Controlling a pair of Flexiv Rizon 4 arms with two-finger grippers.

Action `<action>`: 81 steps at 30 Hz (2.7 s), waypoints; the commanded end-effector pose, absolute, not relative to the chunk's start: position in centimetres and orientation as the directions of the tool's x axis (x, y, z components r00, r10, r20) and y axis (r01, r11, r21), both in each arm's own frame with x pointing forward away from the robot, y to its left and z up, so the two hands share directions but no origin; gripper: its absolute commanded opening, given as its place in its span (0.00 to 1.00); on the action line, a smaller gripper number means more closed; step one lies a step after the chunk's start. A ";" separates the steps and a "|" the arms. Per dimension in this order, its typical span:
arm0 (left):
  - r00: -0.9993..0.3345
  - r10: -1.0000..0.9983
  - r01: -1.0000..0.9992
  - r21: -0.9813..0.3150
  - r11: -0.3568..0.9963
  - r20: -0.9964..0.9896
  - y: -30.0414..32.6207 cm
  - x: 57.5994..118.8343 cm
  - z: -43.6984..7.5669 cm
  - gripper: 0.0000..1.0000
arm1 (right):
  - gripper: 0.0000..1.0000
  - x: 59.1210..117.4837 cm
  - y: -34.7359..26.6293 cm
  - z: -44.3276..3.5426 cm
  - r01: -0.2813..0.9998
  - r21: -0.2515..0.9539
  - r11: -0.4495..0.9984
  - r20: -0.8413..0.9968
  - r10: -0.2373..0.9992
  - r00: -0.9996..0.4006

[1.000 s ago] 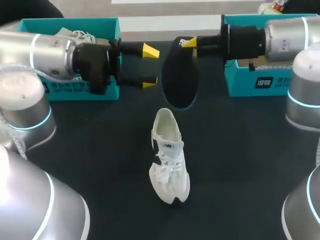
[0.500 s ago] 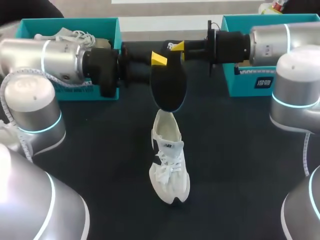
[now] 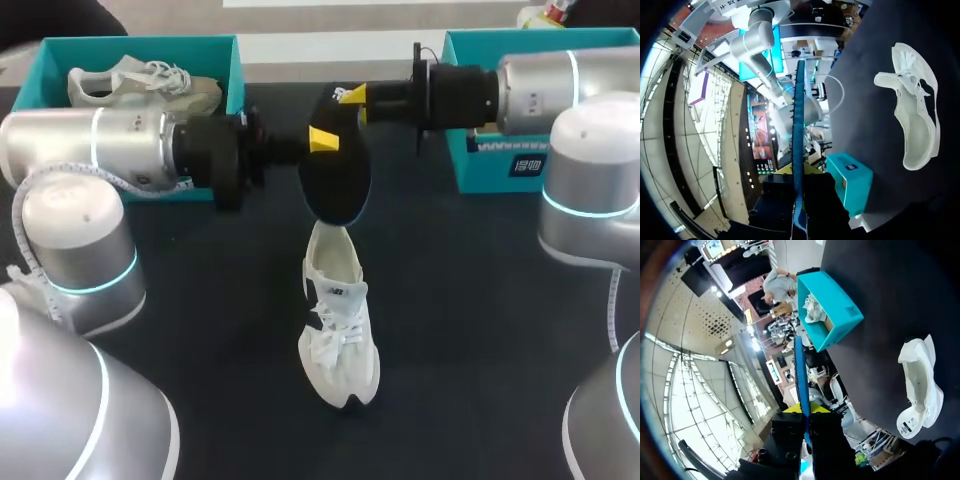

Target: Take the shoe out of the shoebox, open the shoe tongue, remove and reinsert the insole, then place the shoe into the shoebox

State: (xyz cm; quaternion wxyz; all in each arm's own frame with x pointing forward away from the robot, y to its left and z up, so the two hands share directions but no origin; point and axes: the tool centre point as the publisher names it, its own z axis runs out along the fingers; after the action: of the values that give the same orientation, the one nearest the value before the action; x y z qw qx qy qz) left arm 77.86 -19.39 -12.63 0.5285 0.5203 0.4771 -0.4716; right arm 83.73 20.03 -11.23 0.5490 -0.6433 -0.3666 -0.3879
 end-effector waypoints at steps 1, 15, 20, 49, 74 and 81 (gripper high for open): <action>0.073 -0.006 0.997 0.072 0.027 -0.997 -18.9 77.5 -12.7 0.00 | 0.79 82.9 20.2 -11.3 0.914 -0.387 -0.120 0.918 0.037 0.394; -0.006 -0.014 0.999 -0.006 -0.045 -1.000 -13.4 76.2 -12.0 0.00 | 1.00 77.9 17.1 -11.9 0.986 -0.164 0.035 0.973 0.172 0.156; 0.006 0.016 0.999 0.005 -0.037 -1.000 -12.7 75.7 -11.9 0.00 | 1.00 77.7 16.8 -11.9 0.989 -0.139 0.056 0.980 0.155 0.129; 0.006 0.016 0.999 0.005 -0.037 -1.000 -12.7 75.7 -11.9 0.00 | 1.00 73.9 9.5 -12.1 0.997 0.081 0.015 0.984 0.159 -0.082; -0.984 0.176 0.026 -0.989 0.145 0.000 -11.8 72.7 -10.4 0.00 | 1.00 73.9 9.5 -12.1 0.997 0.081 0.015 0.984 0.159 -0.082; -0.924 0.112 -0.368 -0.930 0.001 0.366 -12.5 73.2 -11.5 0.00 | 1.00 73.9 9.5 -12.1 0.997 0.081 0.015 0.984 0.159 -0.082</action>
State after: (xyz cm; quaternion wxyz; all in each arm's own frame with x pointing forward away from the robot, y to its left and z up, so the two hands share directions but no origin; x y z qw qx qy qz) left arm 72.48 -12.01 -11.04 0.2614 0.3307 0.6712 -0.6097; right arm 73.94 9.42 -12.08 0.4403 -0.5143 -0.5606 -0.4768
